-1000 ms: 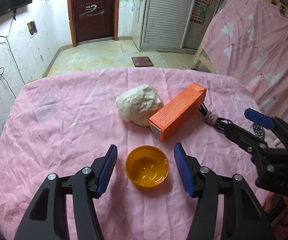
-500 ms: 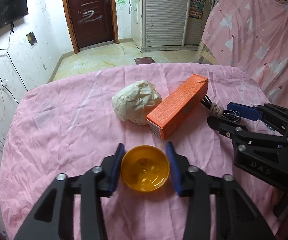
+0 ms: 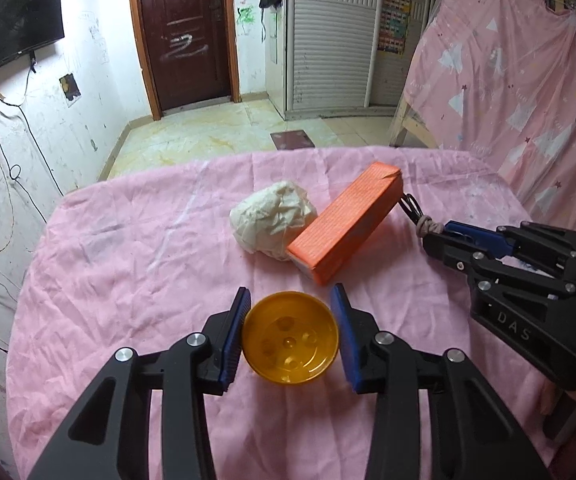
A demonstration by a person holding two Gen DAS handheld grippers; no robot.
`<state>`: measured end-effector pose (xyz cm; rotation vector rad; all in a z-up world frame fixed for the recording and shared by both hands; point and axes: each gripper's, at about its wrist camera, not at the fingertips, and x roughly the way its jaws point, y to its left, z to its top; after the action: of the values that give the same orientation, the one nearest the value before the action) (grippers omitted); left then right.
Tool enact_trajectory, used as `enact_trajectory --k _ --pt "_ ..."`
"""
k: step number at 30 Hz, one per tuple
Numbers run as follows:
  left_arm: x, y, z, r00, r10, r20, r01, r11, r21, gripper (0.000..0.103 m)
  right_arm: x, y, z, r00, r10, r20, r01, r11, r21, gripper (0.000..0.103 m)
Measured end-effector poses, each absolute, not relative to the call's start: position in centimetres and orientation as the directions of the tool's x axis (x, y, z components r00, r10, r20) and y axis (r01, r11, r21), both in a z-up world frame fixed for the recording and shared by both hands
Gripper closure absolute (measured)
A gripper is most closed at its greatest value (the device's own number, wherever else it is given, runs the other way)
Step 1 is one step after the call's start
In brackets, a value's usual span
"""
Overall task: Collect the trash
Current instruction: 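Carry the bowl and cable to the yellow bin and open both tools over it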
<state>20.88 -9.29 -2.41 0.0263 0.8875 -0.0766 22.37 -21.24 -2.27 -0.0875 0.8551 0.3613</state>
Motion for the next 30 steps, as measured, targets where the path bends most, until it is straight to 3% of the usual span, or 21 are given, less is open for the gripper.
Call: enact_trajectory --k 17,30 --pt "15.1 -16.8 4.2 0.711 -0.136 -0.690 0.191 0.982 0.003 0.069 14.0 -30.1 3.2 0.753 0.229 -0.617 -0.211 0.972 0.102 0.081" --pt "11.8 -27.2 5.3 0.672 -0.271 -0.689 0.369 0.929 -0.006 0.069 6.7 -42.5 2.9 0.824 0.113 -0.556 -0.009 0.982 0.187 0.081"
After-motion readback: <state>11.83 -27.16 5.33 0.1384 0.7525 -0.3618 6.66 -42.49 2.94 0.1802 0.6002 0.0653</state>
